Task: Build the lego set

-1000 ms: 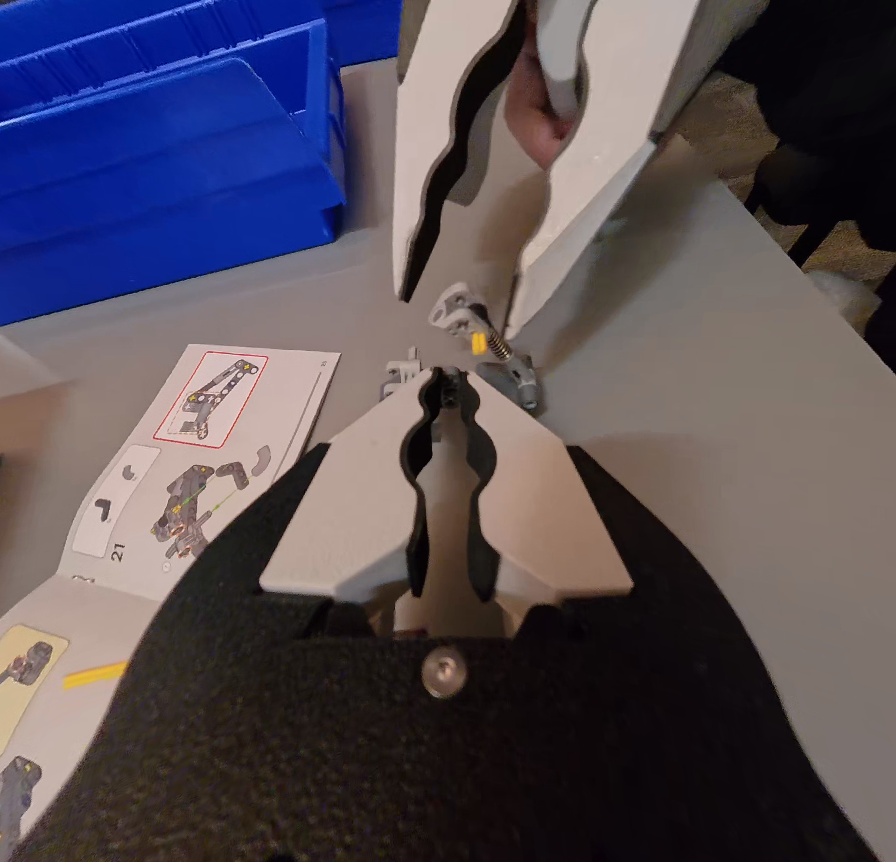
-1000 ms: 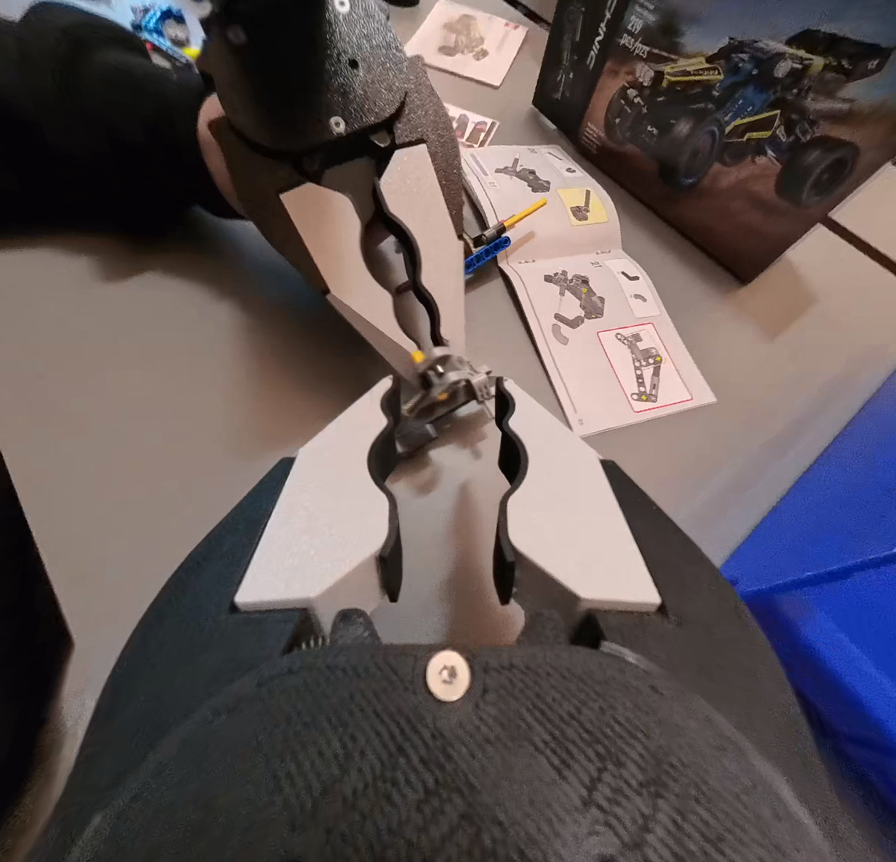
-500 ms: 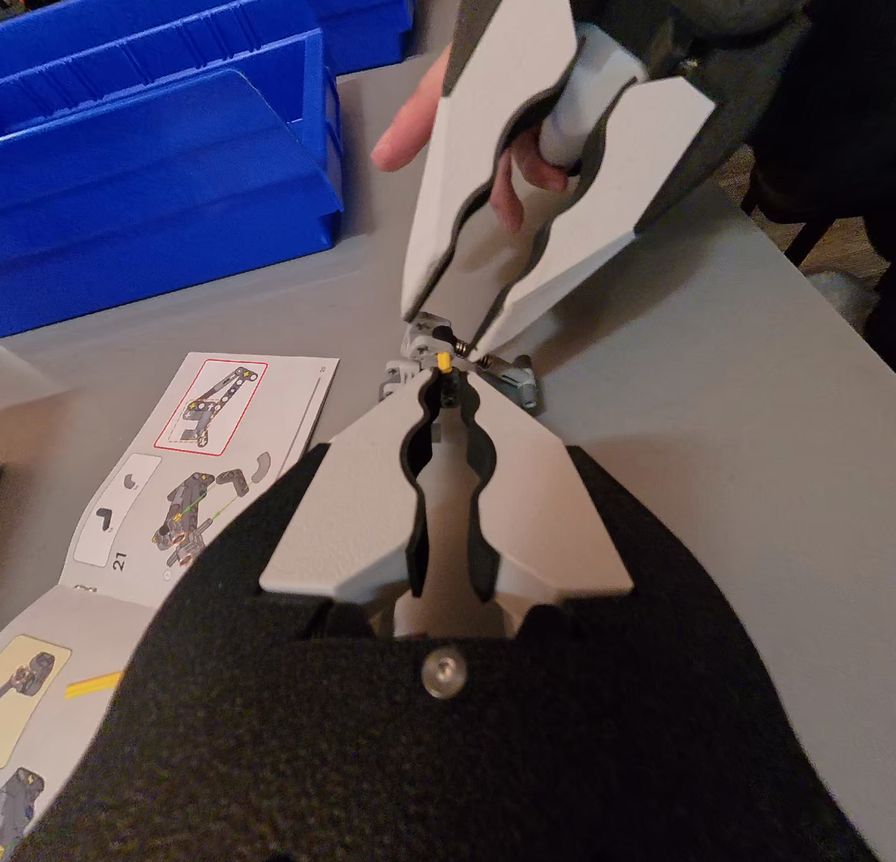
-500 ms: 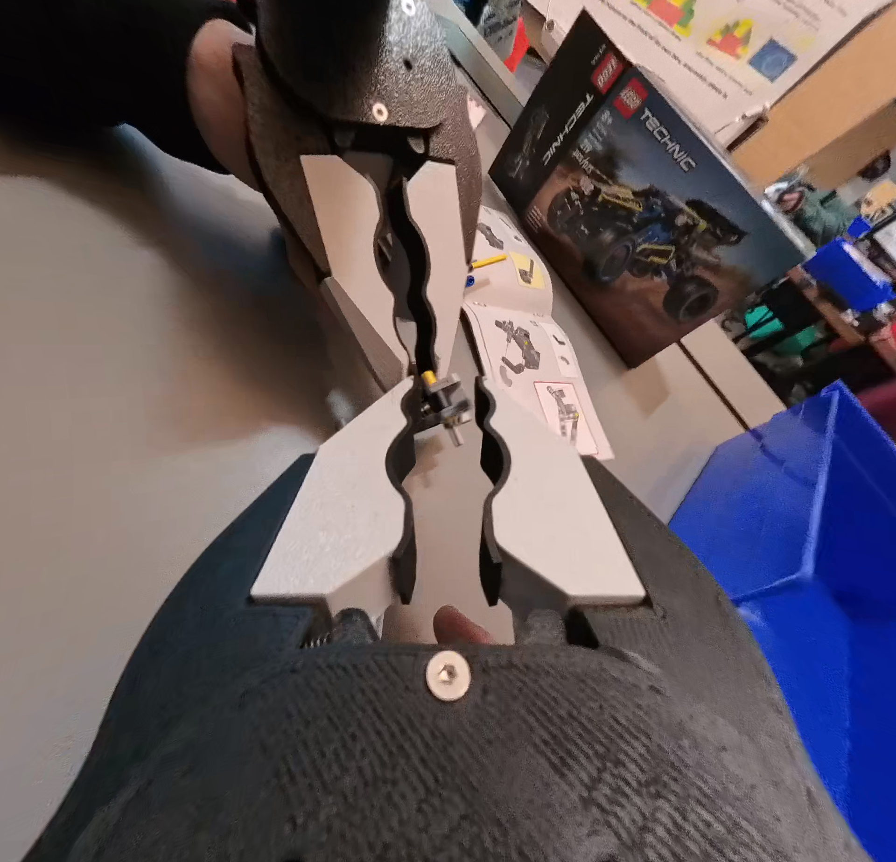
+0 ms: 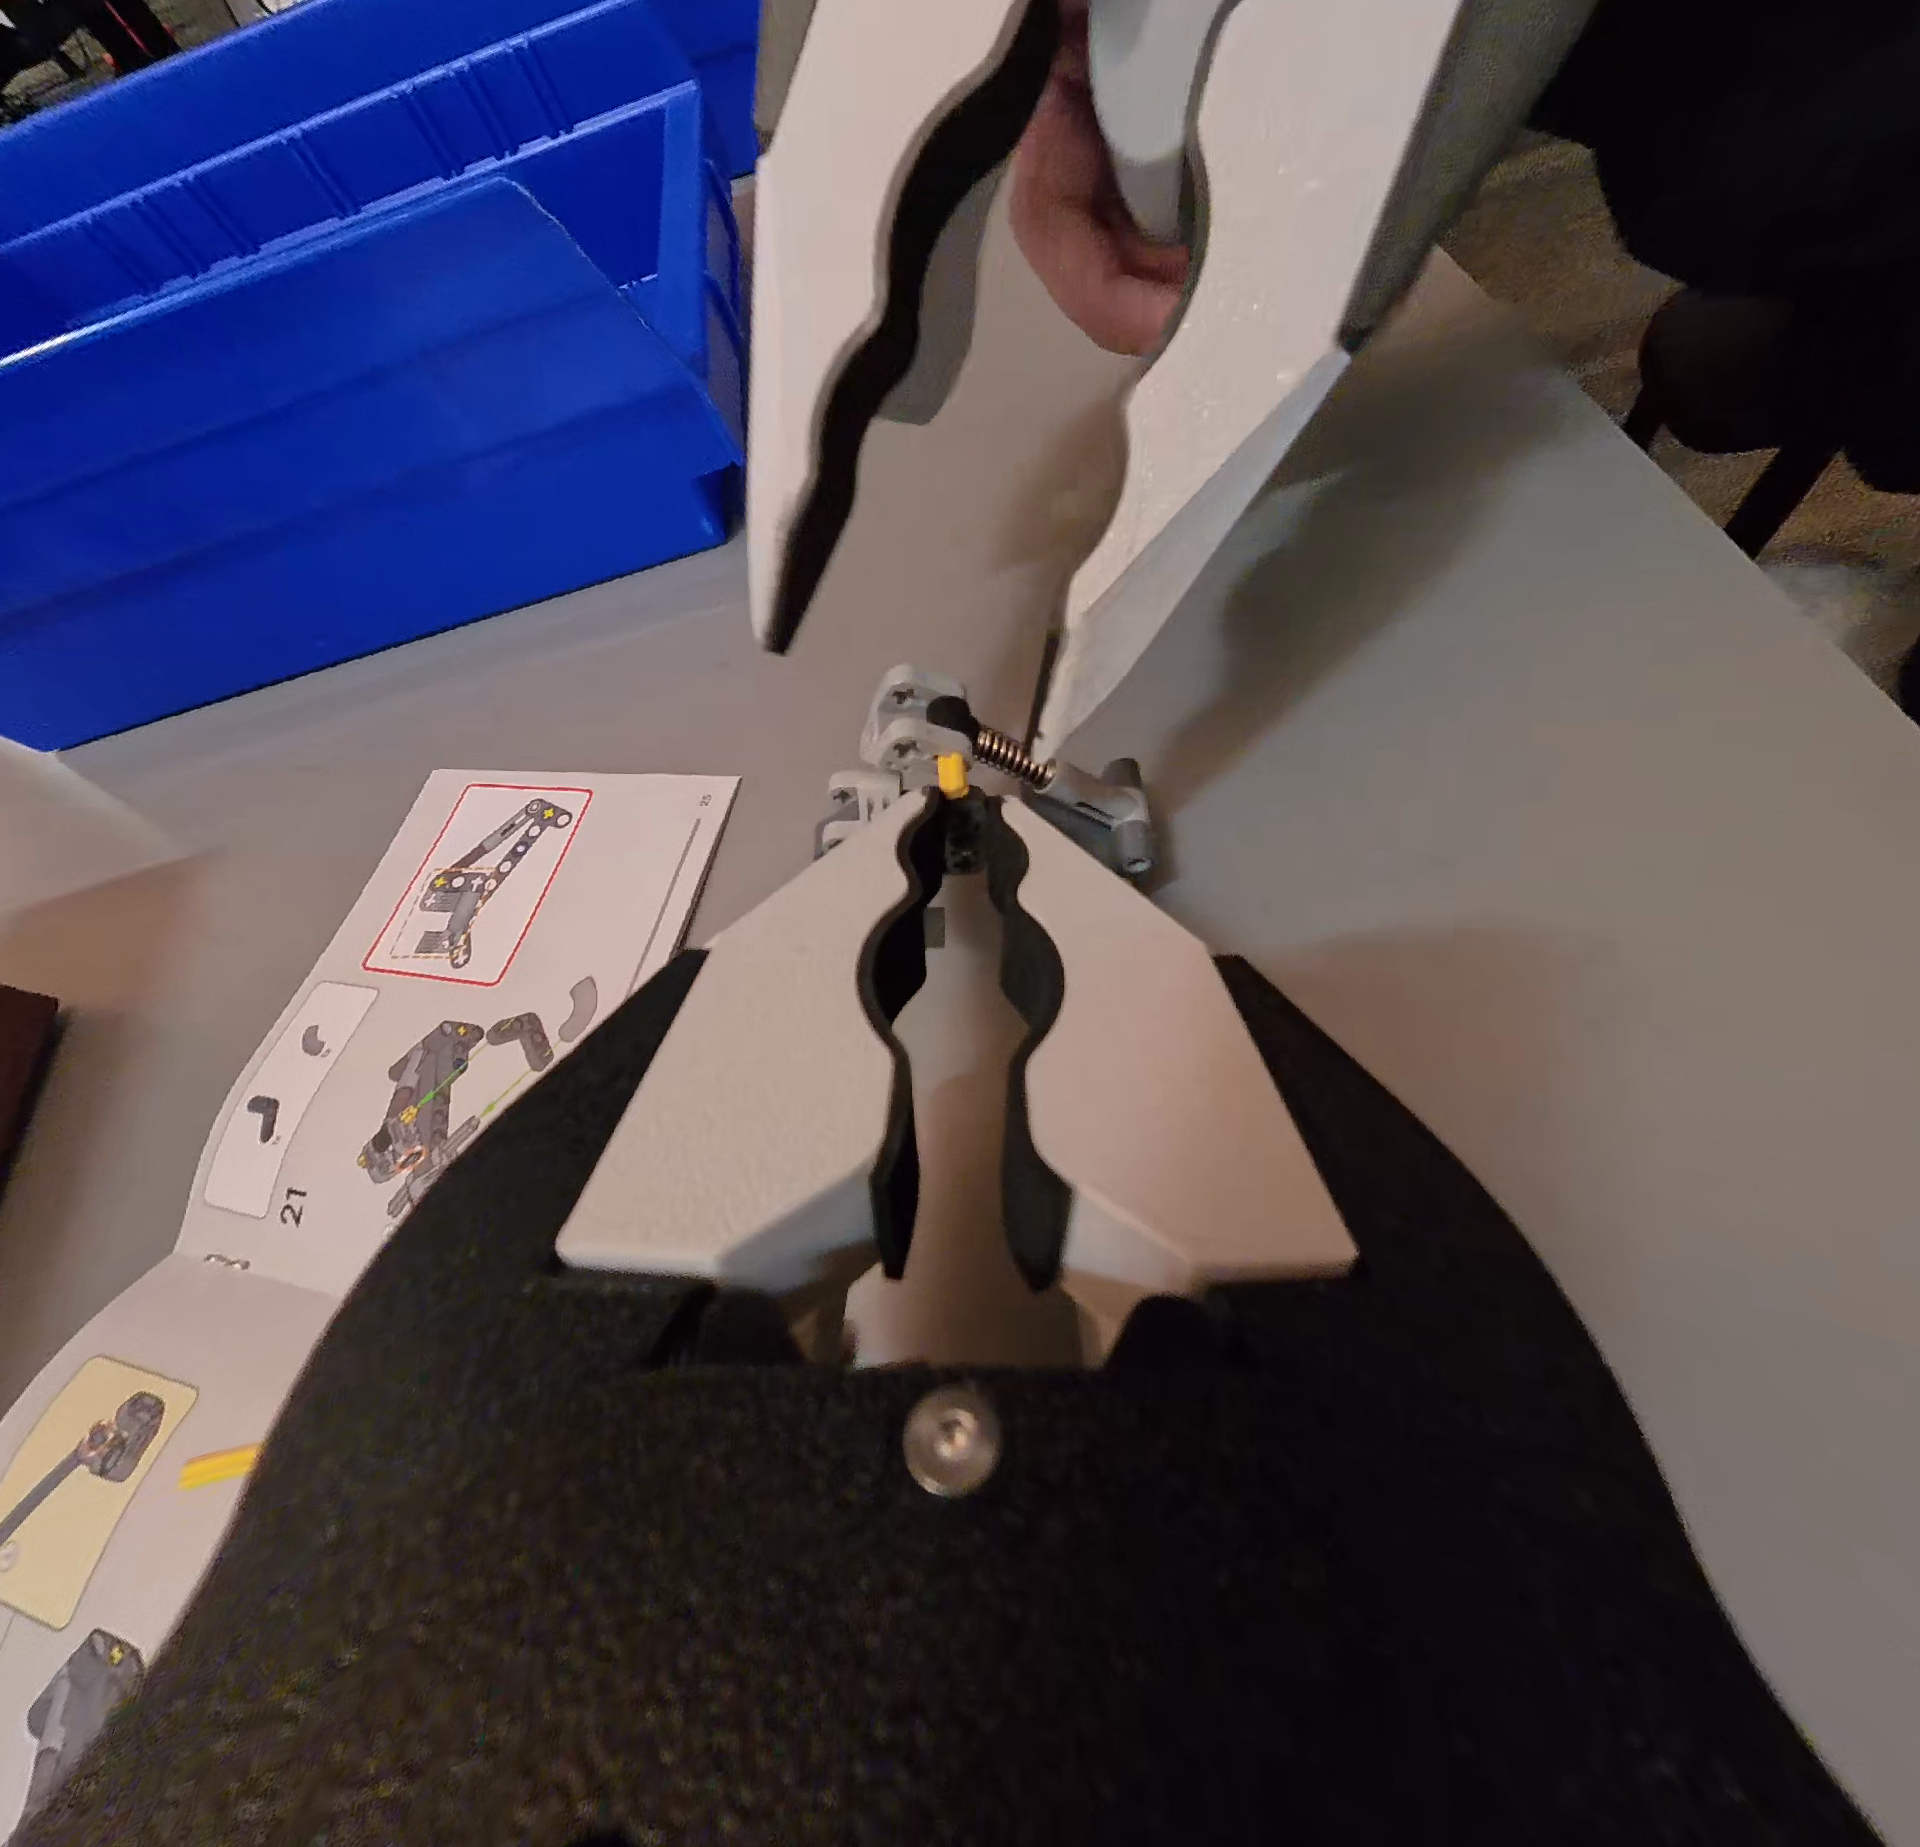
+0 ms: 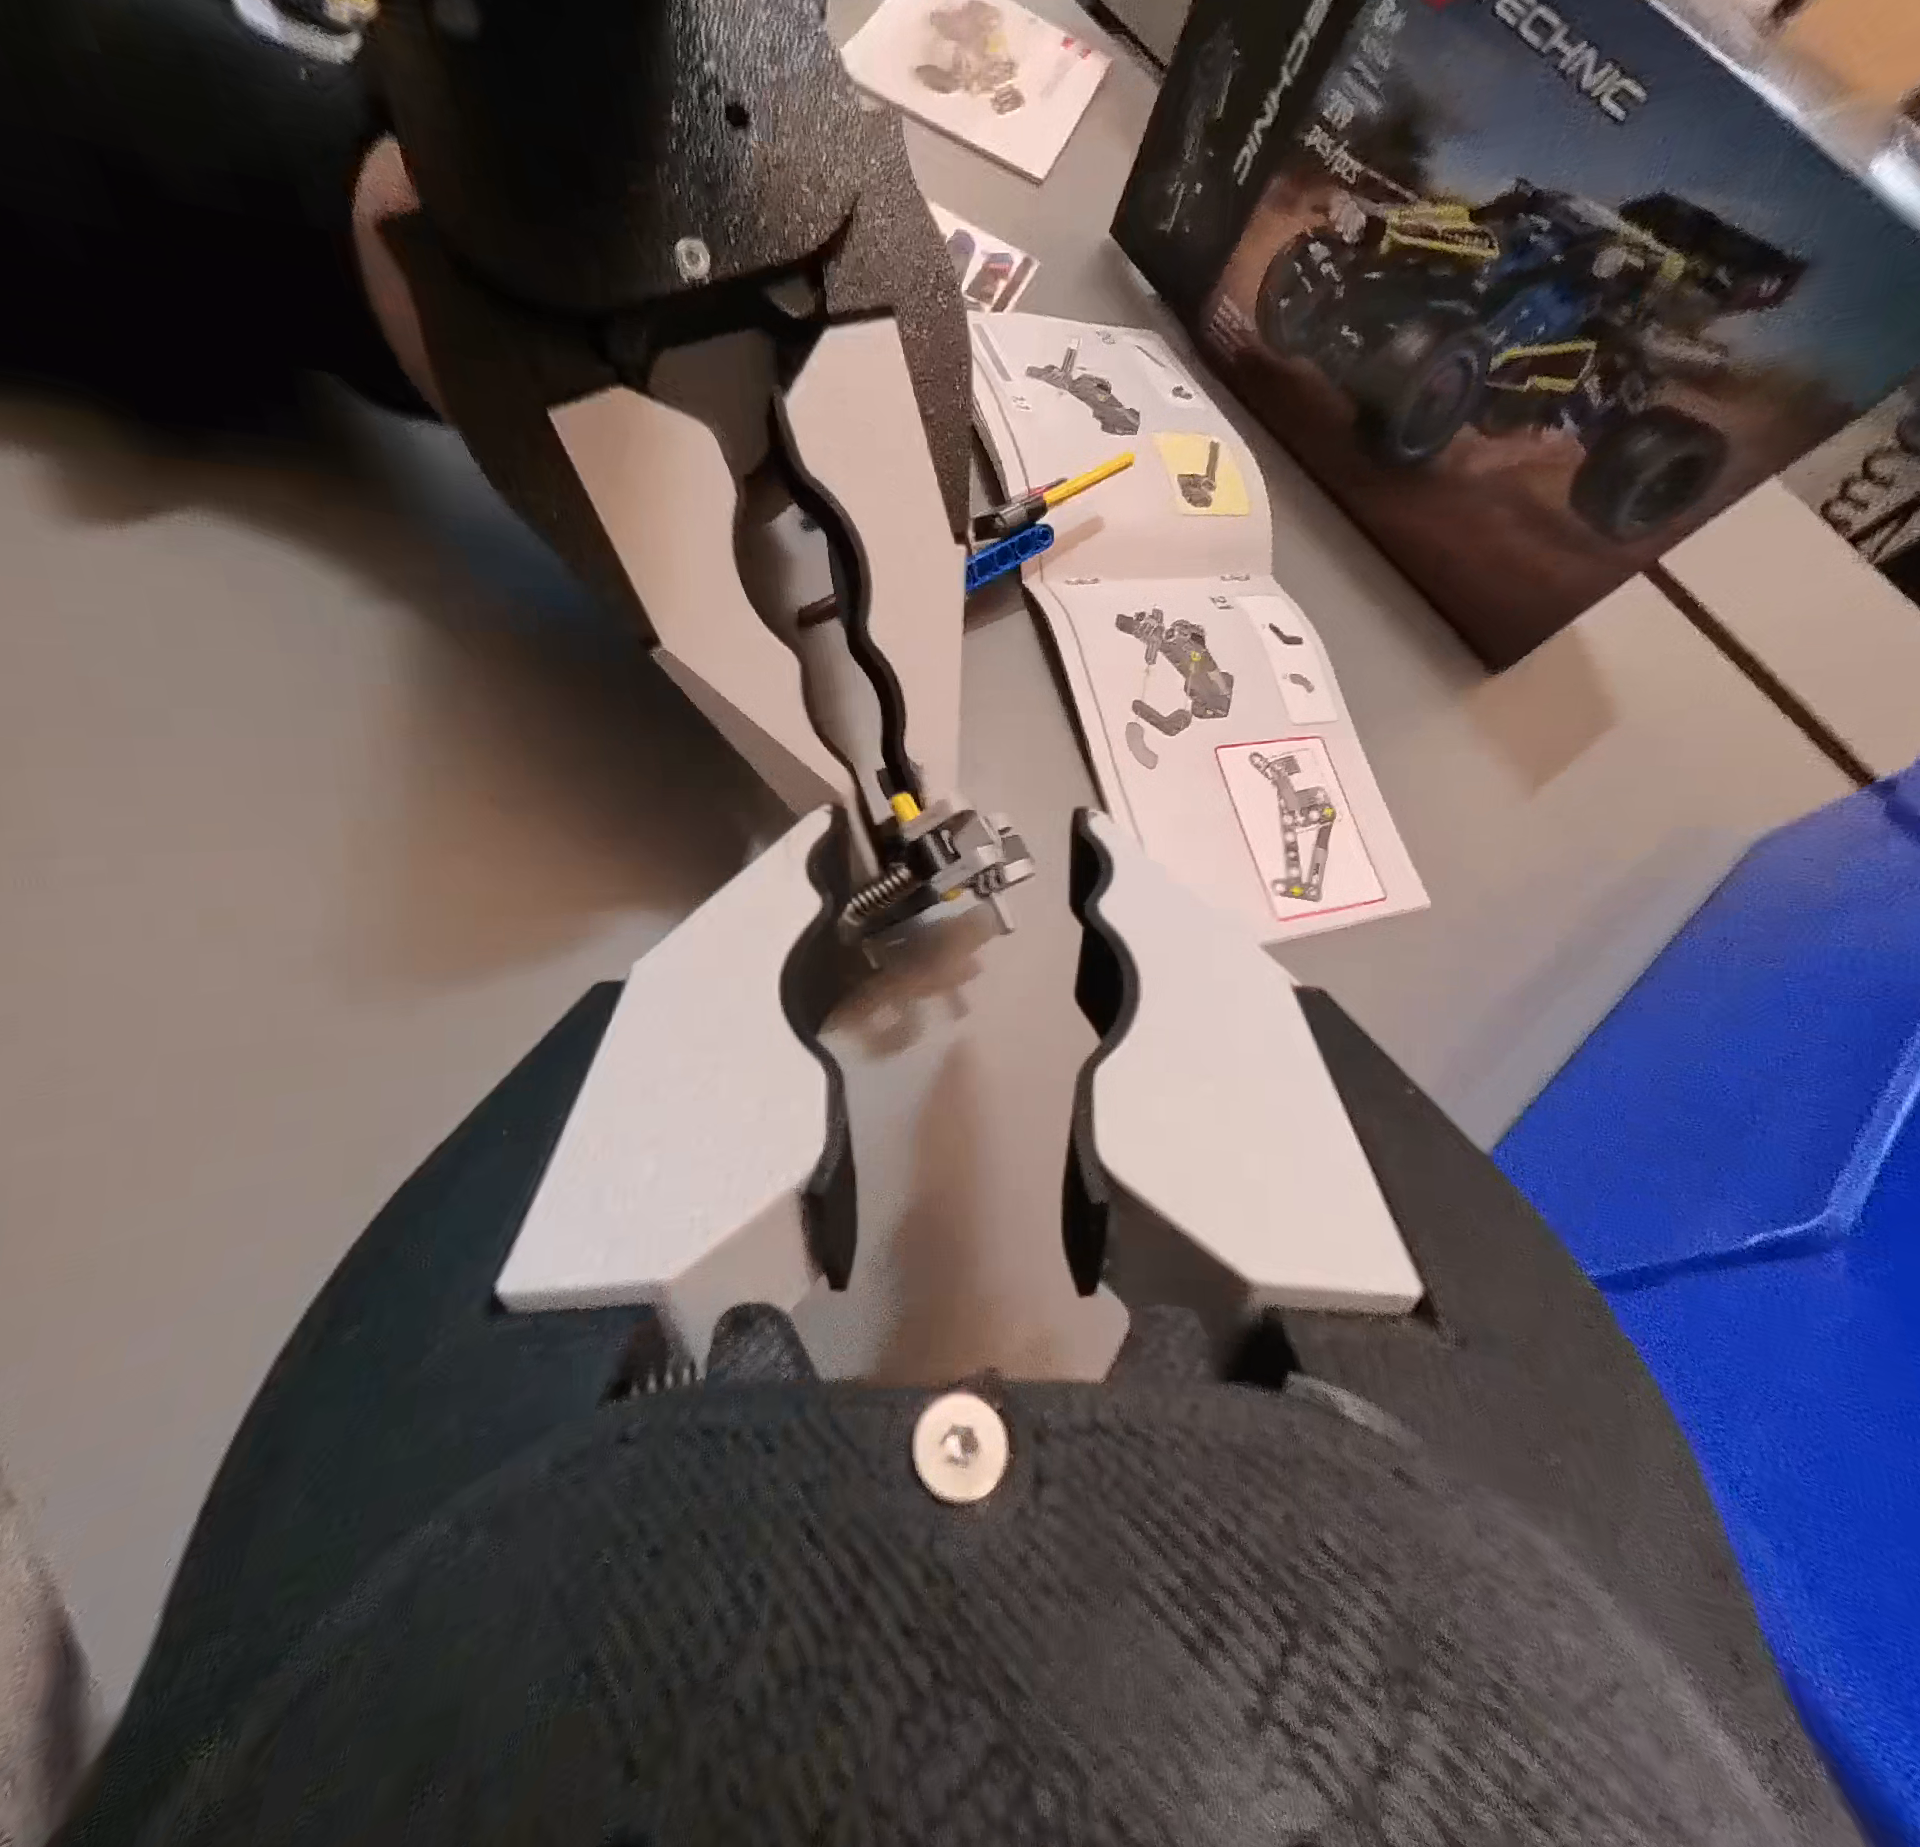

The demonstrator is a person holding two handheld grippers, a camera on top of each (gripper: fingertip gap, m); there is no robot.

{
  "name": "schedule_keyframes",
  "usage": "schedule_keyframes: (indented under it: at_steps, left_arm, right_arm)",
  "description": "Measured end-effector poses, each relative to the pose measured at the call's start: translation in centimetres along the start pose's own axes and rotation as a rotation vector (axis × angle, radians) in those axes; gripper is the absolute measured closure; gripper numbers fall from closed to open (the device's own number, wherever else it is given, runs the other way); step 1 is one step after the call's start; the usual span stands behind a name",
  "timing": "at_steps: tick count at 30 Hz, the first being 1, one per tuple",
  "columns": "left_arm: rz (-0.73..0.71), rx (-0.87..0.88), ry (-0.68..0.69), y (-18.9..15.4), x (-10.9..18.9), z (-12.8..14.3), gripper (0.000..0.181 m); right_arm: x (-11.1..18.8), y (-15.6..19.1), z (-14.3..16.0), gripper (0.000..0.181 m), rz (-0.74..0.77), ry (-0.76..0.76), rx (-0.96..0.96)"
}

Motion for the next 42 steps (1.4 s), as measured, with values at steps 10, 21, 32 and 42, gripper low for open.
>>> schedule_keyframes:
  at_steps: [10,21,32,42]
  left_arm:
    - [-0.017,-0.002,0.008,-0.1,-0.2,-0.1,0.177]
    - [-0.043,0.003,0.017,0.0,-0.3,-0.2,0.177]
    - [-0.116,0.061,0.034,0.2,-0.4,-0.3,0.177]
    - [-0.14,0.12,0.002,0.4,-0.2,-0.3,0.177]
  right_arm:
    - [-0.5,1.3,1.6,0.157,0.162,-0.016,-0.264]
    - [-0.7,1.7,2.1,0.169,0.191,-0.09,-0.394]
    - [-1.1,1.6,2.2,0.169,0.327,-0.118,-0.382]
    - [-1.0,1.9,1.2,0.169,0.358,-0.005,-0.294]
Point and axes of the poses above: each gripper's, where its closed fingertips meet, x back along the fingers, z out of its underside, y = z × x across the jaws, the point moved 10 cm from there along x, back along the fingers, and after that the axes turned 14 degrees about -x, right-handed, at the moved point
